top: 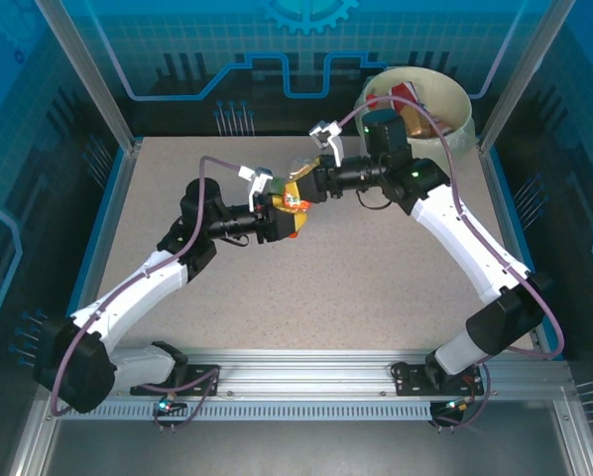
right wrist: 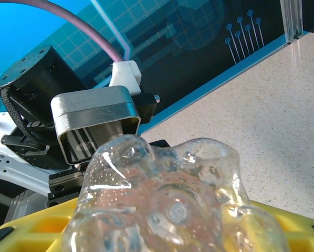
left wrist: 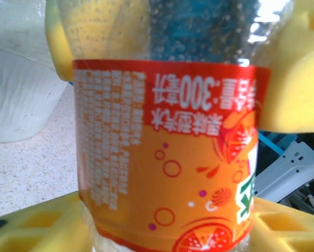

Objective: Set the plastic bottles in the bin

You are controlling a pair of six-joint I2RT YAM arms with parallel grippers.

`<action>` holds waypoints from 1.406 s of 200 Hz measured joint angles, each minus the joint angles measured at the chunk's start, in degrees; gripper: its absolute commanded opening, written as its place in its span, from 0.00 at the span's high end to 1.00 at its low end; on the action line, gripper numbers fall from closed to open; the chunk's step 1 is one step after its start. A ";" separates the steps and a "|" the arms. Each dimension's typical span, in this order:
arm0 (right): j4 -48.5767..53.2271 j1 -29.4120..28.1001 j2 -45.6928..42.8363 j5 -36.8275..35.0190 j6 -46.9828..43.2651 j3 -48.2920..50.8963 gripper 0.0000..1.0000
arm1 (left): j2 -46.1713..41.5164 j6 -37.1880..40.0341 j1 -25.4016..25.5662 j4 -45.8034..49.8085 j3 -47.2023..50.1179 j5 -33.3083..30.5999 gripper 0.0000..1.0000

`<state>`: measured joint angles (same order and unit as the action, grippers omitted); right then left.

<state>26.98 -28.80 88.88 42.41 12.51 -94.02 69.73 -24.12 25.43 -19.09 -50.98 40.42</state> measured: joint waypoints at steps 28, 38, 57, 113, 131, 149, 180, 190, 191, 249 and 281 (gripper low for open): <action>2.97 1.92 0.20 -6.71 -0.39 -1.75 0.52 | -0.04 0.24 0.04 2.64 -0.02 -6.99 0.02; 4.70 3.34 0.35 -10.12 -0.98 -3.17 0.52 | -0.11 0.52 0.04 3.69 -0.02 -9.92 0.01; 7.89 7.26 0.79 -17.16 -2.14 -6.91 0.52 | -0.63 0.59 0.04 5.99 -0.02 -14.99 0.01; 15.37 17.75 6.51 -39.56 -6.23 -24.06 0.53 | -2.51 0.66 0.04 10.14 0.33 -26.36 0.01; 15.89 18.93 8.85 -47.17 -7.43 -29.14 0.54 | -2.62 0.68 0.02 11.32 0.66 -28.68 0.01; 15.47 19.96 10.40 -54.10 -8.17 -31.87 0.54 | -2.67 0.68 0.02 12.24 1.09 -30.49 0.01; 14.53 21.73 14.05 -64.61 -9.57 -35.30 0.53 | -3.04 0.72 0.02 13.55 1.75 -33.20 0.01; 14.60 22.36 15.85 -67.36 -9.86 -36.68 0.53 | -3.43 0.79 0.02 13.84 2.08 -34.25 0.01; 14.62 22.43 16.00 -67.52 -9.88 -36.81 0.53 | -3.45 0.81 0.02 13.86 2.10 -34.27 0.01; 18.36 24.46 27.56 -76.83 -11.37 -45.35 0.45 | -5.20 1.53 -0.83 17.27 3.67 -39.50 0.01; 21.33 24.46 34.21 -78.47 -11.08 -51.98 0.14 | -6.51 1.51 -2.23 19.10 5.11 -41.07 0.01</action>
<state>48.31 -4.34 123.09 -36.05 1.43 -145.99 63.22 -22.61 23.20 0.01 -45.87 -0.64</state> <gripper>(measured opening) 0.792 0.988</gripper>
